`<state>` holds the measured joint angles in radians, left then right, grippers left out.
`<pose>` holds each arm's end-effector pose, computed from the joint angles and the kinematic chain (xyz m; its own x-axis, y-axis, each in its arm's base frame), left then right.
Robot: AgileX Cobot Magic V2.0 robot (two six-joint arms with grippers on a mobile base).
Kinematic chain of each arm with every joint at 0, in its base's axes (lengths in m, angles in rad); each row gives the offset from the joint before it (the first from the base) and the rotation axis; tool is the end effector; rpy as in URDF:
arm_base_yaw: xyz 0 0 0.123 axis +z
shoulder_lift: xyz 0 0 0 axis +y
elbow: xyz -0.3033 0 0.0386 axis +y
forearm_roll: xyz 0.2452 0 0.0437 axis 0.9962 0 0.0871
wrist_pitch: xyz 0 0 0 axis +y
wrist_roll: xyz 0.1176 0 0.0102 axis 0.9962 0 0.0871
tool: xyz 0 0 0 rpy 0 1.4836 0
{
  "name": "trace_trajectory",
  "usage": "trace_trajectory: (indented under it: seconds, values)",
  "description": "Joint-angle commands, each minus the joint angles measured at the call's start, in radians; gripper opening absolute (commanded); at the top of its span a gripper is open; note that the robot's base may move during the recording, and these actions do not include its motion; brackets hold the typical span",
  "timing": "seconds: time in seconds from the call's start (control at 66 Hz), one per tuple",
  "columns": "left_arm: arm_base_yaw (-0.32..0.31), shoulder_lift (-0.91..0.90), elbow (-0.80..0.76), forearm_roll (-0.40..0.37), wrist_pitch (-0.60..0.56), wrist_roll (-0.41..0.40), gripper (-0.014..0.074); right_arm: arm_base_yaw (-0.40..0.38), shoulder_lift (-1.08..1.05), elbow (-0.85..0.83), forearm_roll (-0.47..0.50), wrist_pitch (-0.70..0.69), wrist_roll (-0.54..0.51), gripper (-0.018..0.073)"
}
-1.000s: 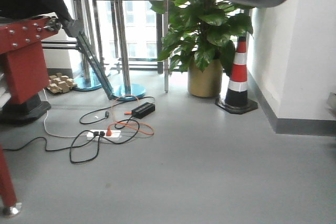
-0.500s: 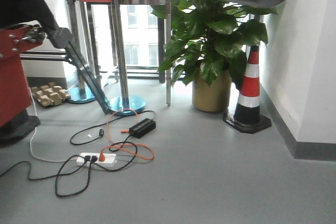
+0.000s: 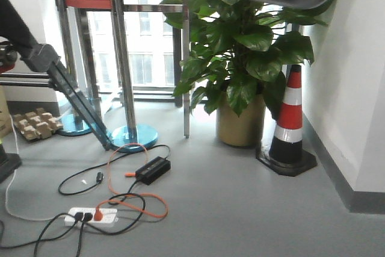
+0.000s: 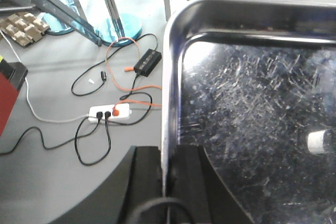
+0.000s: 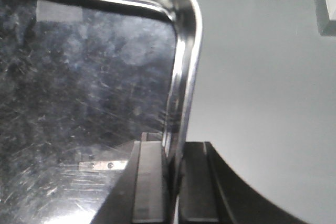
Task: Stack silver trays without gaps
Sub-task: 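Turn the base past the plant toward the other shelf of blue bins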
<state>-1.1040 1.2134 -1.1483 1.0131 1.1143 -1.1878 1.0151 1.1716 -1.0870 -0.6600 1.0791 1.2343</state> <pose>0.1842 -0.1656 0.3934 -0.4558 0.1242 -0.8814 0.1108 0.9904 0.0823 0.1711 0.1546 0.3582 -0.7049 0.0972 -0.7026 -0.0150 0.9883 0.1518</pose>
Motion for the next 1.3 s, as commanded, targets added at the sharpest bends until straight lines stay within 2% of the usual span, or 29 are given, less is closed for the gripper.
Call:
trace_trajectory:
  seconds: [0.0, 0.788, 1.287]
  values:
    - [-0.012, -0.004, -0.004, 0.029, -0.034, 0.005, -0.0016, 0.006, -0.008, -0.009, -0.027, -0.092, -0.011, -0.0015]
    - [-0.012, -0.004, -0.004, 0.04, -0.034, 0.005, -0.0016, 0.006, -0.008, -0.009, -0.027, -0.373, -0.011, -0.0015]
    - [-0.012, -0.004, -0.004, 0.042, -0.034, 0.005, -0.0016, 0.006, -0.008, -0.009, -0.027, -0.465, -0.011, -0.0015]
